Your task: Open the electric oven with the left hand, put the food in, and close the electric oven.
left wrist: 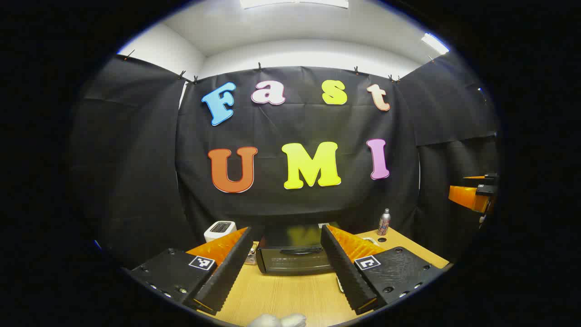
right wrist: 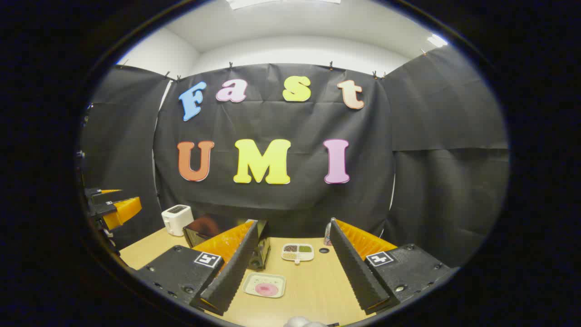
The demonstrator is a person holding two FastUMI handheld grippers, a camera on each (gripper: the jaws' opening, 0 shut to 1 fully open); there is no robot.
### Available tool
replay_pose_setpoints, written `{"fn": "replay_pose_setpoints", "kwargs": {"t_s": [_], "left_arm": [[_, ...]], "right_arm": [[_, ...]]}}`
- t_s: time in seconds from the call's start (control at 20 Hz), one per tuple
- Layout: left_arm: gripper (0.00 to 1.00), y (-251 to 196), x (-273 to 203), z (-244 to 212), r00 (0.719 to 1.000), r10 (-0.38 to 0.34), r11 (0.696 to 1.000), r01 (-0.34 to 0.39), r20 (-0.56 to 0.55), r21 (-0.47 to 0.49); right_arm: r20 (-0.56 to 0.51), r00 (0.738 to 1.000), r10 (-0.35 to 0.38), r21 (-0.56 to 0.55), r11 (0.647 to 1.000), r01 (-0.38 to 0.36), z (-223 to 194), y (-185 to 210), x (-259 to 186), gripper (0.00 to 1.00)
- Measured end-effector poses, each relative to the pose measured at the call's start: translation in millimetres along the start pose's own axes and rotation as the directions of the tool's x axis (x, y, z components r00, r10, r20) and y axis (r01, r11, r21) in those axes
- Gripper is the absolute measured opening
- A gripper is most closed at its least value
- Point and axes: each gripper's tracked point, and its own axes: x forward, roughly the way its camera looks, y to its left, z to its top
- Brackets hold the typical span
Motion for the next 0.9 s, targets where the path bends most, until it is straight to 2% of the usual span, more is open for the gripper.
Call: {"fn": "replay_pose_setpoints", "kwargs": {"t_s": [0.9], "left_arm": [[0.96,-17,20,-2,0.999,-0.028,1.0,0.027,0.025,0.012]], "right_arm": [[-0.001,0.999,-0.036,0.001,0.999,0.036,0,-22,11,0.96]]}}
